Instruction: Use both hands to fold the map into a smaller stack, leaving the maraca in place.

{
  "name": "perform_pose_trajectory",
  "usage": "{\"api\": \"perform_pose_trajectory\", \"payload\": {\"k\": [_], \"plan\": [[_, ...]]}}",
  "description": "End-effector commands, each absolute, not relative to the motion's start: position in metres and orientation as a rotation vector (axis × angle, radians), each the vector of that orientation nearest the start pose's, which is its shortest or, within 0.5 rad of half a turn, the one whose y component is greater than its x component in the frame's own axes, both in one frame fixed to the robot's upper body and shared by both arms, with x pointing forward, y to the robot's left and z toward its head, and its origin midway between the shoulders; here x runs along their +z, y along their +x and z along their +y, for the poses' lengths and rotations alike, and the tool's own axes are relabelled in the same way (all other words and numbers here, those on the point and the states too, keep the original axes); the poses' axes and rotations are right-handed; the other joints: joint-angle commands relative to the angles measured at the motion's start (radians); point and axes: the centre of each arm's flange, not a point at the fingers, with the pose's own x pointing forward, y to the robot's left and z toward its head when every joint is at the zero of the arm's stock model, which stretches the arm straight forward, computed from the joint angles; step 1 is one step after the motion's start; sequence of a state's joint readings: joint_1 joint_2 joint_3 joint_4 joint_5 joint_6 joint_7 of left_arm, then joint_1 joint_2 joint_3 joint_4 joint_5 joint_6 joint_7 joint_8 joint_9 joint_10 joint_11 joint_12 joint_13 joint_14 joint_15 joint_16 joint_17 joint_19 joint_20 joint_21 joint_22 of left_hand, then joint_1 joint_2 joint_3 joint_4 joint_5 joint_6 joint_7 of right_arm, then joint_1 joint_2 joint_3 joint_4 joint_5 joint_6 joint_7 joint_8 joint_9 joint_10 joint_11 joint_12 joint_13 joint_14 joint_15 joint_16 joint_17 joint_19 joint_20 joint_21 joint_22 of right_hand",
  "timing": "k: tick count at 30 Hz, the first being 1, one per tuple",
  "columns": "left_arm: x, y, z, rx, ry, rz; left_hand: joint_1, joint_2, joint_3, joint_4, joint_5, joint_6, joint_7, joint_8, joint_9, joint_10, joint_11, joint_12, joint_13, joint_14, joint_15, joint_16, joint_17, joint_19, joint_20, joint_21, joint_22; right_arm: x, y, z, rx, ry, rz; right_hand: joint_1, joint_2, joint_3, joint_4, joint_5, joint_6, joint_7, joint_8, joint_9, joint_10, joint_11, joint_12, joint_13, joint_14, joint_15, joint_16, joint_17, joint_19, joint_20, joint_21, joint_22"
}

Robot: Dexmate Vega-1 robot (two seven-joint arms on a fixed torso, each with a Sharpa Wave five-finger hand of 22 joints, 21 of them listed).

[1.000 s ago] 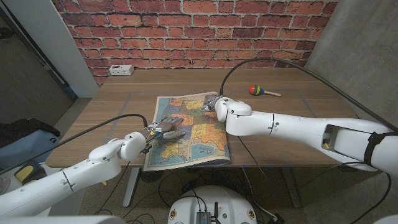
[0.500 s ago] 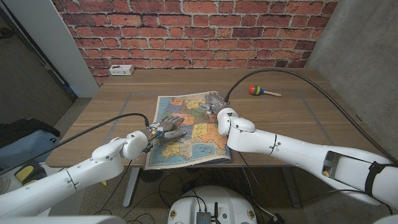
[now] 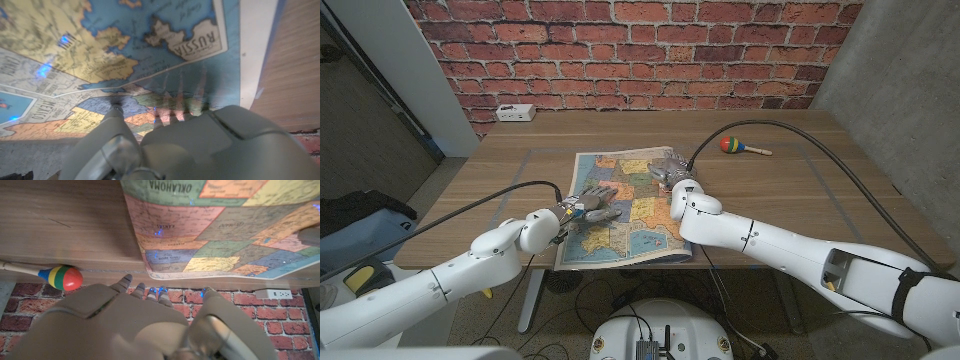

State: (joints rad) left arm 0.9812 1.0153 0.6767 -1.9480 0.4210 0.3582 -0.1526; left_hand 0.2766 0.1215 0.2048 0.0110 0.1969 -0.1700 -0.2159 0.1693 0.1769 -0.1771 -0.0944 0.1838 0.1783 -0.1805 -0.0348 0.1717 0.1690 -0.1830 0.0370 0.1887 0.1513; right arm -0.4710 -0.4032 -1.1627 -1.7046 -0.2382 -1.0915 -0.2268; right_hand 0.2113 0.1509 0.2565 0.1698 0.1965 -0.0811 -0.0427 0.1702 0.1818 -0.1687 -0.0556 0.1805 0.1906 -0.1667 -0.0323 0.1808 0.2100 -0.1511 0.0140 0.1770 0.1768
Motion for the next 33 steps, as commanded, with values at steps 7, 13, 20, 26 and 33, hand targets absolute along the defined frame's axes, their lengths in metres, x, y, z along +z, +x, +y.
{"api": "perform_pose_trajectory", "payload": {"k": [7,13,20,26,33], "plan": [[-0.119,0.576,0.249,-0.285,1.483,-0.220,-0.002,-0.011,-0.002,-0.001,0.009,-0.300,-0.002,0.004,0.001,-0.305,-0.003,0.005,0.004,-0.328,-0.009,0.008,0.006,-0.276,-0.005,0.015,0.038,-0.077,0.647,-0.040,-0.068,-1.466,0.038,-0.046,0.017,0.003,0.002,0.009,-0.032,0.005,0.010,0.003,-0.062,-0.018,-0.001,0.001,-0.229,-0.016,-0.003,0.001,-0.103,-0.018,-0.009,-0.001],[-0.118,0.580,0.250,-0.289,1.476,-0.218,-0.002,-0.011,-0.003,-0.002,0.010,-0.306,-0.002,0.005,0.001,-0.311,-0.006,0.005,0.004,-0.330,-0.010,0.008,0.006,-0.278,-0.006,0.014,0.038,-0.082,0.653,-0.037,-0.051,-1.509,0.078,-0.053,0.014,0.004,-0.001,0.011,-0.037,0.008,0.011,0.003,-0.068,-0.025,0.001,0.001,-0.248,-0.014,-0.003,-0.001,-0.132,-0.019,-0.009,-0.002],[-0.117,0.584,0.249,-0.296,1.476,-0.219,-0.003,-0.012,-0.003,-0.002,0.010,-0.314,-0.002,0.005,0.001,-0.316,-0.007,0.005,0.004,-0.332,-0.011,0.008,0.006,-0.279,-0.006,0.015,0.038,-0.077,0.649,-0.042,-0.072,-1.490,0.033,-0.059,-0.001,-0.001,-0.007,0.010,-0.037,0.013,0.014,0.003,-0.064,-0.017,0.006,0.001,-0.250,-0.003,0.003,-0.005,-0.141,-0.006,-0.003,-0.002],[-0.116,0.586,0.246,-0.303,1.479,-0.224,-0.003,-0.012,-0.004,-0.003,0.011,-0.321,-0.002,0.007,0.001,-0.317,-0.006,0.008,0.004,-0.334,-0.013,0.008,0.006,-0.281,-0.008,0.015,0.038,-0.067,0.631,-0.049,-0.137,-1.424,-0.115,-0.052,0.001,0.005,-0.017,0.011,-0.045,0.011,0.013,0.003,-0.069,-0.009,0.005,0.001,-0.245,-0.001,0.006,-0.010,-0.138,0.000,0.003,-0.003],[-0.115,0.587,0.244,-0.309,1.479,-0.230,-0.004,-0.012,-0.005,-0.004,0.011,-0.325,-0.002,0.008,0.001,-0.321,-0.002,0.008,0.004,-0.335,-0.012,0.009,0.006,-0.283,-0.007,0.015,0.038,-0.057,0.598,-0.052,-0.242,-1.356,-0.295,-0.042,-0.002,0.010,-0.029,0.012,-0.044,0.007,0.015,0.003,-0.071,-0.006,0.007,0.001,-0.233,0.010,0.011,-0.016,-0.130,0.011,0.009,-0.004]]}}
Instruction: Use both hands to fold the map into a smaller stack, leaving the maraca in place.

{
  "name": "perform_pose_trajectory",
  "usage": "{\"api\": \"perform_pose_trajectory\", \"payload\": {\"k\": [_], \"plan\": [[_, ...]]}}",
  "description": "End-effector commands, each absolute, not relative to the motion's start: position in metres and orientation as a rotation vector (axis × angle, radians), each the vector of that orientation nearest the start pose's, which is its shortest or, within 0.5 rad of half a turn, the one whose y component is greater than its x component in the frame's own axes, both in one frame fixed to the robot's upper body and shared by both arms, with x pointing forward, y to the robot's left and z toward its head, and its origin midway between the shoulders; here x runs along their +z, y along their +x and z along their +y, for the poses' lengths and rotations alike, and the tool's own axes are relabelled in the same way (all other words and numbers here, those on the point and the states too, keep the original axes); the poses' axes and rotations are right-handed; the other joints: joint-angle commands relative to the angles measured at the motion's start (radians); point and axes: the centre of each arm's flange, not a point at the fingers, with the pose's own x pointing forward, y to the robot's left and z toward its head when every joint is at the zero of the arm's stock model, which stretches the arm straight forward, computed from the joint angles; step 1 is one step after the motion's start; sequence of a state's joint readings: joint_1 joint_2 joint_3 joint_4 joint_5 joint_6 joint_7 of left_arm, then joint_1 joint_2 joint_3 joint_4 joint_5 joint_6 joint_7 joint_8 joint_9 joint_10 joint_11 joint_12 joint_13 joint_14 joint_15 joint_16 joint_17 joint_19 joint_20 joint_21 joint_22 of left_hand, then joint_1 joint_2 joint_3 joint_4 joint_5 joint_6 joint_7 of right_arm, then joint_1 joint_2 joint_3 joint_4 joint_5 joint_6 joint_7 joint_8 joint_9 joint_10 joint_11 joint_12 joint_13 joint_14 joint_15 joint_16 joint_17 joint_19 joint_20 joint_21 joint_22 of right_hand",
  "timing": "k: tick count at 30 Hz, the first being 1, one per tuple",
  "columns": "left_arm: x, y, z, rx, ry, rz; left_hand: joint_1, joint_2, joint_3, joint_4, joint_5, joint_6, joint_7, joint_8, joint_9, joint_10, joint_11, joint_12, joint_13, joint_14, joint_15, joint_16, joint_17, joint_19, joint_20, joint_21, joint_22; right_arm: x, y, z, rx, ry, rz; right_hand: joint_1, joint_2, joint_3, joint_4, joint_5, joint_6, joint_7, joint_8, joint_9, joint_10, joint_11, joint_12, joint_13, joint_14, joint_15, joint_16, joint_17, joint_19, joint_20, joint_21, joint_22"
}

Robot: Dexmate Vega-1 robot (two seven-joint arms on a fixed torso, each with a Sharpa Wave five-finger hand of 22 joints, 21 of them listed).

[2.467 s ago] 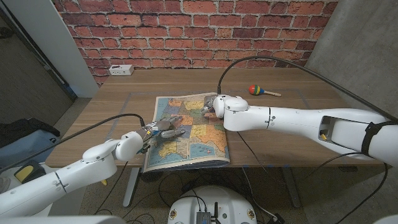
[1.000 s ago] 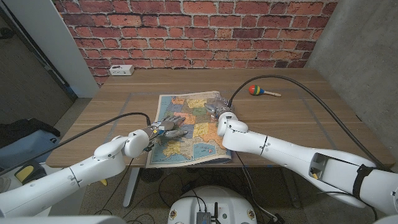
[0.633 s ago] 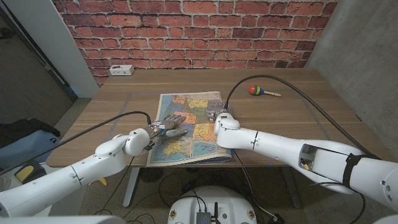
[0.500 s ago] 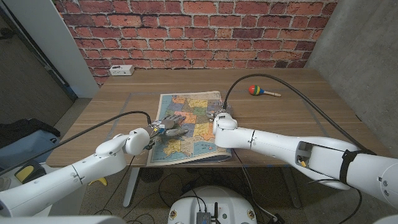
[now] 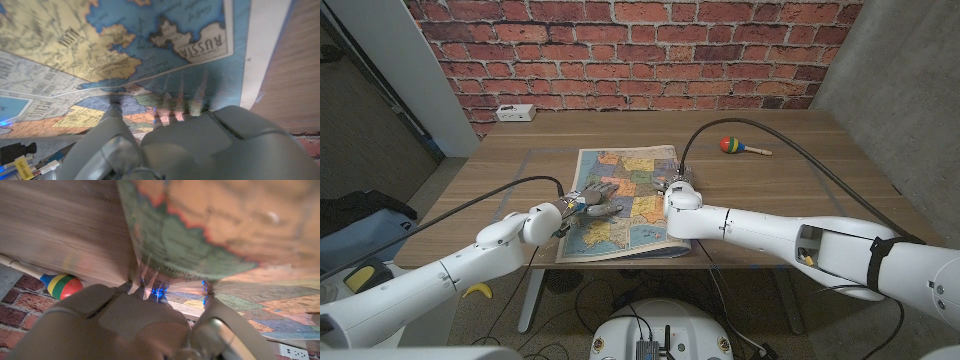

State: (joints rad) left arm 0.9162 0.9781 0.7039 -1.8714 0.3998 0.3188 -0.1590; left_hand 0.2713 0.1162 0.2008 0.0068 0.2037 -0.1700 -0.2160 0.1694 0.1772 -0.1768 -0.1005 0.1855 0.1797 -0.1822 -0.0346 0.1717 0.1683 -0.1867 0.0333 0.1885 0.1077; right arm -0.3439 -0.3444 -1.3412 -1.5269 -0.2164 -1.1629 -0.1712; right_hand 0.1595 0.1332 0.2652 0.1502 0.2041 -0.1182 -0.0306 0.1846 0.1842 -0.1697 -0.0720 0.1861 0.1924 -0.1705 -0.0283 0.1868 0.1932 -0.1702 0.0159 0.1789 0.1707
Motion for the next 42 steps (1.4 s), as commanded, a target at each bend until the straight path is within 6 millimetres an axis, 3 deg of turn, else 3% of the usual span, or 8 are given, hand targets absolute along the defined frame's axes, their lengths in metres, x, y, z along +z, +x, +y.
{"api": "perform_pose_trajectory", "payload": {"k": [1,10,14,15,19,27,33,42], "plan": [[-0.115,0.588,0.243,-0.309,1.479,-0.230,0.002,-0.007,-0.001,0.000,0.004,-0.325,-0.002,0.009,0.001,-0.321,0.000,0.007,0.003,-0.334,-0.011,0.008,0.007,-0.279,-0.003,0.015,0.082,-0.057,0.594,-0.052,-0.251,-1.350,-0.311,0.011,0.015,0.002,-0.011,0.004,-0.006,-0.004,0.001,0.001,-0.069,0.012,0.002,-0.001,-0.226,0.007,0.006,0.000,-0.108,0.012,0.008,0.002],[-0.115,0.588,0.242,-0.310,1.480,-0.230,0.002,-0.007,-0.002,-0.002,0.005,-0.333,-0.002,0.009,0.001,-0.328,0.002,0.007,0.003,-0.340,-0.008,0.007,0.007,-0.283,-0.003,0.015,0.082,-0.062,0.569,-0.049,-0.252,-1.338,-0.330,0.024,0.013,0.008,-0.025,0.004,-0.005,-0.008,0.003,0.000,-0.063,0.004,0.006,-0.001,-0.208,0.008,0.011,-0.005,-0.093,0.020,0.014,0.002],[-0.116,0.587,0.242,-0.306,1.477,-0.228,0.001,-0.007,-0.003,-0.002,0.005,-0.334,-0.002,0.009,0.001,-0.330,0.005,0.006,0.003,-0.341,-0.007,0.007,0.007,-0.284,-0.003,0.015,0.082,-0.074,0.564,-0.051,-0.227,-1.330,-0.284,0.028,0.010,0.009,-0.030,0.004,0.002,-0.007,0.006,0.000,-0.055,0.003,0.009,-0.002,-0.201,0.007,0.013,-0.007,-0.088,0.021,0.016,0.002],[-0.116,0.586,0.242,-0.306,1.476,-0.227,0.001,-0.007,-0.003,-0.002,0.005,-0.338,-0.002,0.009,0.001,-0.331,0.019,0.007,0.003,-0.342,-0.007,0.008,0.007,-0.284,-0.004,0.015,0.082,-0.078,0.563,-0.052,-0.224,-1.330,-0.275,0.028,0.009,0.009,-0.031,0.003,0.000,-0.007,0.006,0.000,-0.055,0.004,0.009,-0.002,-0.202,0.007,0.012,-0.007,-0.089,0.020,0.016,0.002],[-0.116,0.586,0.242,-0.309,1.475,-0.226,0.001,-0.007,-0.004,-0.003,0.005,-0.350,0.000,0.007,0.001,-0.336,0.001,0.007,0.003,-0.344,-0.007,0.008,0.007,-0.287,-0.004,0.015,0.082,-0.093,0.560,-0.054,-0.199,-1.328,-0.230,0.028,0.009,0.009,-0.032,0.003,0.001,-0.006,0.006,0.000,-0.055,0.008,0.009,-0.002,-0.199,0.004,0.013,-0.007,-0.088,0.021,0.016,0.002],[-0.115,0.585,0.239,-0.311,1.481,-0.232,0.000,-0.007,-0.005,-0.003,0.006,-0.349,-0.001,0.010,0.001,-0.340,0.000,0.007,0.003,-0.348,-0.007,0.008,0.007,-0.289,-0.004,0.015,0.082,-0.118,0.562,-0.056,-0.170,-1.328,-0.148,0.024,0.000,0.005,-0.033,0.001,-0.005,0.003,0.004,0.000,-0.057,0.018,0.008,-0.002,-0.200,0.002,0.013,-0.006,-0.089,0.023,0.015,0.002],[-0.116,0.583,0.239,-0.305,1.480,-0.230,-0.001,-0.007,-0.005,-0.003,0.006,-0.352,-0.002,0.010,0.001,-0.343,-0.002,0.007,0.003,-0.350,-0.007,0.008,0.007,-0.290,-0.004,0.015,0.082,-0.137,0.565,-0.054,-0.127,-1.336,-0.099,0.015,0.003,0.003,-0.026,0.000,0.010,0.000,0.010,0.000,-0.046,0.012,0.013,-0.002,-0.202,0.002,0.013,-0.003,-0.095,0.017,0.013,0.002],[-0.118,0.580,0.241,-0.305,1.464,-0.228,-0.002,-0.006,-0.006,-0.003,0.006,-0.357,-0.002,0.010,0.001,-0.348,0.001,0.007,0.003,-0.352,-0.005,0.008,0.007,-0.290,-0.004,0.016,0.082,-0.163,0.573,-0.048,-0.053,-1.368,-0.008,-0.015,0.026,0.004,0.001,0.002,0.018,-0.008,0.010,0.000,-0.036,0.002,0.013,-0.002,-0.221,-0.011,0.012,0.005,-0.122,-0.005,0.005,0.002]]}}
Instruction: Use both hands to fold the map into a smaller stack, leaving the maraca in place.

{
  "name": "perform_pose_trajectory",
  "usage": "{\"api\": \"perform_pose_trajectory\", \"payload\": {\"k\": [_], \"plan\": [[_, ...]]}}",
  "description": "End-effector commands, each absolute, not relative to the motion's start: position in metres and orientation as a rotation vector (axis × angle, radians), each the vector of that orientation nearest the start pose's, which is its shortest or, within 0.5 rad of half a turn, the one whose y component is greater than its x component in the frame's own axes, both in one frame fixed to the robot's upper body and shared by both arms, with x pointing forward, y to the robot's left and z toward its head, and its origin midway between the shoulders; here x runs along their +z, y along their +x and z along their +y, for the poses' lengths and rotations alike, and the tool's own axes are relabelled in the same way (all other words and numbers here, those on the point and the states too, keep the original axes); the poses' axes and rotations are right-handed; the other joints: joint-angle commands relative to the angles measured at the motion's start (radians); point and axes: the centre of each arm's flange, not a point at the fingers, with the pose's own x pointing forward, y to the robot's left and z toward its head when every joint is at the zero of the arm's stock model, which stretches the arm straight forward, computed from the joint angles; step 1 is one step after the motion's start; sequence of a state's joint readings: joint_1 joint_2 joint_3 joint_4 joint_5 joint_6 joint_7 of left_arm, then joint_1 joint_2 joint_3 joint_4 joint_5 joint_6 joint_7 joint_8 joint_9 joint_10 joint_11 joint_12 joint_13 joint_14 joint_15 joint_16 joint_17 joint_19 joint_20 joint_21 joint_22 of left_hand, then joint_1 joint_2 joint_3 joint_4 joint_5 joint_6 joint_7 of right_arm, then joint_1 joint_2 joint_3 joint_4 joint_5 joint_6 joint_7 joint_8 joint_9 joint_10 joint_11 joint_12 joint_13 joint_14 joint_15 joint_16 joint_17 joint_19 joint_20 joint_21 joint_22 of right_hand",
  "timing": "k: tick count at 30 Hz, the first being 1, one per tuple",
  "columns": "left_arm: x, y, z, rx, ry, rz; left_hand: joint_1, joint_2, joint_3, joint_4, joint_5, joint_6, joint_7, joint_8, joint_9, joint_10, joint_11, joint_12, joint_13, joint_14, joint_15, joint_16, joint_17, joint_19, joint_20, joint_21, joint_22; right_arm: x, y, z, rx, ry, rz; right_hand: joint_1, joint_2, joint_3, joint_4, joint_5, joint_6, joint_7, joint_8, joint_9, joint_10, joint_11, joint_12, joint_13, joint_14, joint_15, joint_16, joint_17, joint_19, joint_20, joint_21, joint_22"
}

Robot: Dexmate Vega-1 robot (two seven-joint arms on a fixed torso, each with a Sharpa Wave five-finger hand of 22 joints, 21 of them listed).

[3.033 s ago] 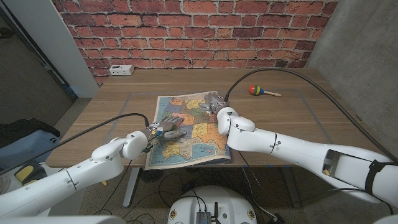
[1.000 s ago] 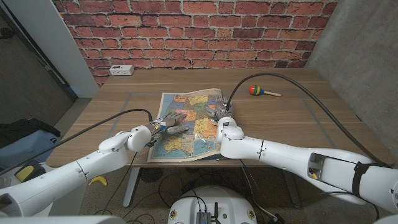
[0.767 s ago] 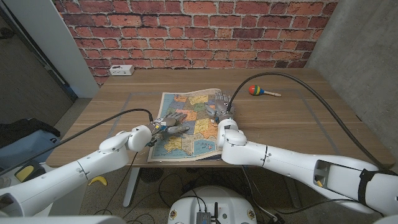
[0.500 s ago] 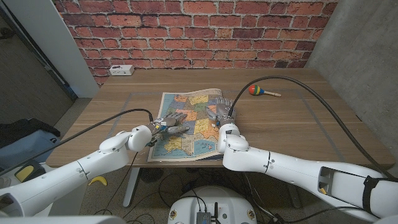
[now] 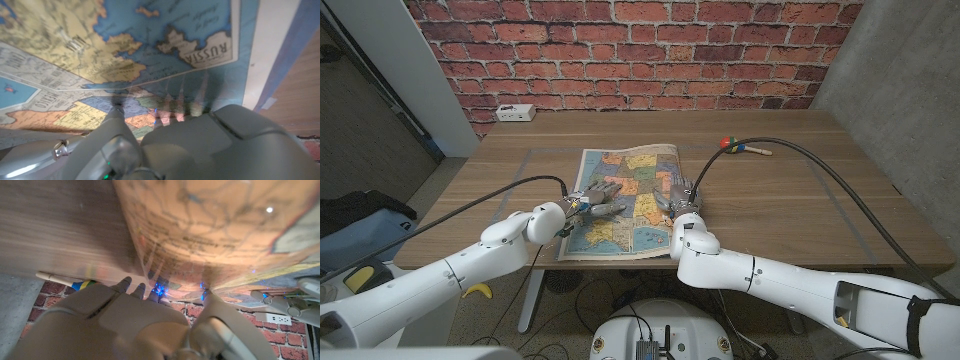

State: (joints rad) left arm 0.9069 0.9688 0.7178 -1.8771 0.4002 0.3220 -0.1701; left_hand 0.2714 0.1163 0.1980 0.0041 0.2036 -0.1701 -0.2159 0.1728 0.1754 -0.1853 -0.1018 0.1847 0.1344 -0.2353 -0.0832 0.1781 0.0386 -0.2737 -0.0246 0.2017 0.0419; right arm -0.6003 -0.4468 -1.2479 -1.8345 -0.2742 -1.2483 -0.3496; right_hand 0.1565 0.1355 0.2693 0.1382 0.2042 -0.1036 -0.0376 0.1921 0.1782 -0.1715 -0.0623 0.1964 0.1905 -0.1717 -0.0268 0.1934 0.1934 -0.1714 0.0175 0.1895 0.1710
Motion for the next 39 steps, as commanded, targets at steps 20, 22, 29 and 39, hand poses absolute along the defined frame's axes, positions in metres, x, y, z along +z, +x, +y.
{"api": "perform_pose_trajectory", "payload": {"k": [20,22,29,39], "plan": [[-0.103,0.559,0.235,-0.328,1.394,-0.369,0.001,-0.011,-0.008,-0.011,0.007,-0.286,0.000,0.025,0.002,-0.270,0.003,0.029,0.047,-0.201,0.070,0.019,0.136,-0.139,0.088,0.022,0.147,-0.159,0.581,-0.046,-0.046,-1.458,0.050,-0.040,-0.022,-0.020,0.005,0.002,-0.022,0.013,-0.010,0.006,-0.058,0.007,-0.010,0.000,-0.267,0.010,-0.004,0.001,-0.184,0.008,-0.011,0.001],[-0.107,0.563,0.235,-0.335,1.396,-0.344,0.002,-0.011,-0.009,-0.012,0.007,-0.290,-0.001,0.021,0.002,-0.274,0.002,0.026,0.047,-0.205,0.067,0.015,0.136,-0.141,0.088,0.020,0.147,-0.154,0.579,-0.047,-0.062,-1.448,0.026,-0.040,-0.028,-0.022,0.002,0.002,-0.026,0.014,-0.011,0.006,-0.059,0.009,-0.010,0.000,-0.268,0.014,-0.003,0.000,-0.185,0.011,-0.010,0.001],[-0.112,0.569,0.235,-0.339,1.405,-0.310,0.002,-0.010,-0.009,-0.013,0.007,-0.301,-0.002,0.014,0.002,-0.285,0.009,0.019,0.047,-0.211,0.068,0.009,0.137,-0.148,0.089,0.016,0.147,-0.119,0.554,-0.046,-0.160,-1.389,-0.199,-0.024,-0.046,-0.024,-0.023,0.006,0.012,0.006,0.005,0.006,-0.024,0.015,0.003,0.000,-0.219,0.022,0.014,-0.007,-0.149,0.031,0.006,0.000],[-0.114,0.571,0.233,-0.343,1.402,-0.301,0.002,-0.008,-0.010,-0.014,0.007,-0.324,-0.002,0.006,0.002,-0.302,0.014,0.012,0.048,-0.229,0.064,0.002,0.137,-0.158,0.084,0.011,0.148,-0.061,0.512,-0.042,-0.322,-1.371,-0.531,0.116,-0.057,0.025,-0.161,0.011,0.191,-0.005,0.038,0.006,0.172,0.035,0.039,0.002,-0.030,0.025,0.045,-0.009,0.032,0.103,0.032,0.000]]}}
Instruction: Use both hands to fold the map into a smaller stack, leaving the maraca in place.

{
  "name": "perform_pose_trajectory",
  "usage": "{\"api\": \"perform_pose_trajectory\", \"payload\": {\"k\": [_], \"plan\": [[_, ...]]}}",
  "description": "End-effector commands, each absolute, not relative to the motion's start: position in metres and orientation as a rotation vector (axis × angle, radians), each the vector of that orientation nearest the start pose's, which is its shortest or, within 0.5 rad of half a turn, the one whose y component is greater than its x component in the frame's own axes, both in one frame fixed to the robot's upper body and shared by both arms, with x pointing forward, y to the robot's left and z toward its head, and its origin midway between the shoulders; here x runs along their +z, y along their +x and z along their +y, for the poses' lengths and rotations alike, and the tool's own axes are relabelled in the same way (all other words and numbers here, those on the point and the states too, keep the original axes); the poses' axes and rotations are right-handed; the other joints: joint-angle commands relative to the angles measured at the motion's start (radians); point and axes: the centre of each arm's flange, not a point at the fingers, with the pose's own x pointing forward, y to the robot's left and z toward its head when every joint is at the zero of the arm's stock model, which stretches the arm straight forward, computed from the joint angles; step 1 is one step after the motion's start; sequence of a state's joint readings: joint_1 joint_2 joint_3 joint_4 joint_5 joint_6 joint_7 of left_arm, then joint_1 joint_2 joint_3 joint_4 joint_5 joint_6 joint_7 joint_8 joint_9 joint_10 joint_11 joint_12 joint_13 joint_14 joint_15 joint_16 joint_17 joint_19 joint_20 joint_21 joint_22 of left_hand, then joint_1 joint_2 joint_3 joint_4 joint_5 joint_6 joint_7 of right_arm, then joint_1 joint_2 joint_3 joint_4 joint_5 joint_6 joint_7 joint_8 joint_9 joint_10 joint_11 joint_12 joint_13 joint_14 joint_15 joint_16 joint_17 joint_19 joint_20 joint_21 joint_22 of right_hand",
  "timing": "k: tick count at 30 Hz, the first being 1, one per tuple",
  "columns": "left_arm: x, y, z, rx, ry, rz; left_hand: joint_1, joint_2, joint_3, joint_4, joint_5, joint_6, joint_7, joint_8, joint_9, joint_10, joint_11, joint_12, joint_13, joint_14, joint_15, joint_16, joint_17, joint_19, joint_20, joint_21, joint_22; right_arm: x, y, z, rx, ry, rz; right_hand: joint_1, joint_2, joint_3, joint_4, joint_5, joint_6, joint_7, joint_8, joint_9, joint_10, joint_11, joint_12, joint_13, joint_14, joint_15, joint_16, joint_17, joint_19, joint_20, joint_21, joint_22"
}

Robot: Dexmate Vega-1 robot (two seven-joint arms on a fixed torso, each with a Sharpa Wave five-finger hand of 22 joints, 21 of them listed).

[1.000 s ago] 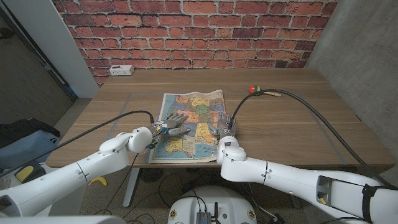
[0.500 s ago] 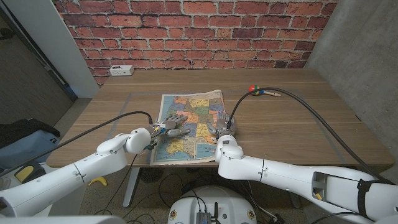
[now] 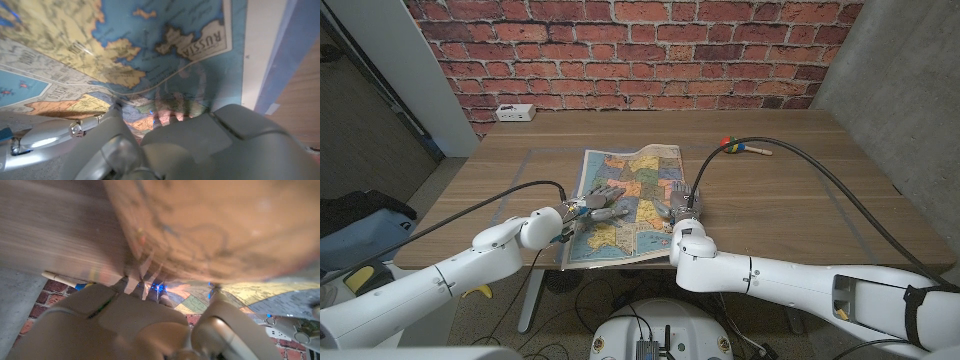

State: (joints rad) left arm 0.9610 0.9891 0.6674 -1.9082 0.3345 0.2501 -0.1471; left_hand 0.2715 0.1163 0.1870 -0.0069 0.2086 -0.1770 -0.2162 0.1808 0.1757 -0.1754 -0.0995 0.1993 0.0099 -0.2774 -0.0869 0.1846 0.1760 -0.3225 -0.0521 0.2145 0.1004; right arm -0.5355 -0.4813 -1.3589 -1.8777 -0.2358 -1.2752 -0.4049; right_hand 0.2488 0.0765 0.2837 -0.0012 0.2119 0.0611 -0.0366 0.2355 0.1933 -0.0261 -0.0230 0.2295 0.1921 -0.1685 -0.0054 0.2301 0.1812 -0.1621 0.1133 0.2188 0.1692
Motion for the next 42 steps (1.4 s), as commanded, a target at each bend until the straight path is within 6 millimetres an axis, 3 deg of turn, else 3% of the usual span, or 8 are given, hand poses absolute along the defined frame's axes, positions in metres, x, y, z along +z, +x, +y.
{"api": "perform_pose_trajectory", "payload": {"k": [1,7,10,16,20,24,29,42], "plan": [[-0.114,0.571,0.233,-0.341,1.403,-0.300,0.002,-0.008,0.001,-0.003,0.002,-0.317,-0.001,-0.002,0.002,-0.312,0.012,-0.002,0.172,-0.187,0.067,-0.004,0.000,-0.110,0.112,-0.002,0.089,-0.059,0.510,-0.042,-0.333,-1.374,-0.527,0.026,0.003,0.012,-0.024,0.003,0.026,-0.006,-0.007,-0.009,0.021,-0.011,0.002,0.000,-0.033,0.004,0.007,0.003,0.023,0.007,0.001,0.002],[-0.116,0.570,0.233,-0.337,1.404,-0.287,0.001,-0.008,0.000,-0.004,0.002,-0.320,-0.001,-0.001,0.002,-0.318,0.012,-0.004,0.172,-0.193,0.076,-0.005,0.000,-0.114,0.112,-0.004,0.090,-0.053,0.499,-0.047,-0.364,-1.359,-0.540,0.025,0.005,0.011,-0.033,-0.003,0.044,-0.024,-0.012,-0.008,0.024,-0.008,-0.006,0.001,-0.021,0.004,0.004,0.006,0.041,0.011,-0.003,0.003],[-0.116,0.571,0.234,-0.323,1.415,-0.269,-0.001,-0.009,-0.001,-0.004,0.002,-0.325,-0.001,-0.001,0.002,-0.327,0.017,-0.006,0.173,-0.198,0.088,-0.006,0.001,-0.122,0.122,-0.007,0.090,-0.056,0.493,-0.051,-0.388,-1.350,-0.573,0.023,0.014,0.018,-0.049,-0.007,0.159,-0.012,0.003,-0.007,0.128,0.026,0.015,0.004,0.110,-0.007,0.034,0.014,0.185,0.004,0.028,0.006],[-0.115,0.573,0.233,-0.301,1.426,-0.237,-0.004,-0.011,-0.004,-0.003,0.002,-0.330,0.009,-0.001,0.002,-0.337,0.031,-0.008,0.173,-0.207,0.101,-0.007,0.001,-0.124,0.131,-0.007,0.090,-0.062,0.483,-0.054,-0.446,-1.346,-0.623,0.112,0.033,0.085,-0.143,-0.012,0.401,0.025,0.030,-0.003,0.390,0.077,0.082,0.017,0.468,-0.040,0.144,0.048,0.474,-0.021,0.090,0.014],[-0.115,0.574,0.232,-0.295,1.426,-0.232,-0.005,-0.012,-0.005,-0.003,0.002,-0.333,0.014,-0.002,0.002,-0.340,0.036,-0.009,0.173,-0.208,0.103,-0.006,0.001,-0.125,0.135,-0.007,0.090,-0.065,0.479,-0.056,-0.455,-1.337,-0.631,0.172,0.039,0.123,-0.171,-0.017,0.514,0.043,0.050,0.000,0.473,0.077,0.114,0.028,0.578,-0.052,0.188,0.069,0.567,-0.037,0.118,0.018],[-0.114,0.575,0.232,-0.293,1.420,-0.235,-0.007,-0.012,-0.006,-0.002,0.002,-0.339,0.016,-0.004,0.002,-0.345,0.038,-0.010,0.173,-0.211,0.103,-0.007,0.001,-0.126,0.135,-0.007,0.090,-0.068,0.477,-0.057,-0.459,-1.342,-0.617,0.301,0.029,0.204,-0.188,-0.022,0.644,0.064,0.086,0.012,0.612,0.084,0.173,0.053,0.740,-0.074,0.264,0.113,0.696,-0.061,0.168,0.026],[-0.114,0.574,0.233,-0.282,1.412,-0.232,-0.009,-0.013,-0.008,-0.001,0.002,-0.346,0.014,-0.005,0.002,-0.347,0.038,-0.010,0.173,-0.213,0.102,-0.006,0.001,-0.126,0.132,-0.007,0.091,-0.071,0.479,-0.058,-0.428,-1.371,-0.563,0.346,0.007,0.234,-0.178,-0.021,0.743,0.071,0.127,0.023,0.708,0.091,0.219,0.072,0.842,-0.083,0.322,0.156,0.768,-0.051,0.201,0.030],[-0.115,0.575,0.235,-0.273,1.398,-0.214,-0.019,-0.015,-0.013,0.004,0.002,-0.367,0.020,-0.007,0.002,-0.360,0.046,-0.010,0.173,-0.228,0.106,-0.008,0.002,-0.130,0.132,-0.008,0.091,-0.113,0.477,-0.059,-0.364,-1.382,-0.449,0.332,-0.012,0.266,-0.161,-0.026,0.708,0.048,0.095,0.012,0.684,0.083,0.207,0.080,0.822,-0.080,0.295,0.165,0.754,-0.041,0.205,0.033]]}}
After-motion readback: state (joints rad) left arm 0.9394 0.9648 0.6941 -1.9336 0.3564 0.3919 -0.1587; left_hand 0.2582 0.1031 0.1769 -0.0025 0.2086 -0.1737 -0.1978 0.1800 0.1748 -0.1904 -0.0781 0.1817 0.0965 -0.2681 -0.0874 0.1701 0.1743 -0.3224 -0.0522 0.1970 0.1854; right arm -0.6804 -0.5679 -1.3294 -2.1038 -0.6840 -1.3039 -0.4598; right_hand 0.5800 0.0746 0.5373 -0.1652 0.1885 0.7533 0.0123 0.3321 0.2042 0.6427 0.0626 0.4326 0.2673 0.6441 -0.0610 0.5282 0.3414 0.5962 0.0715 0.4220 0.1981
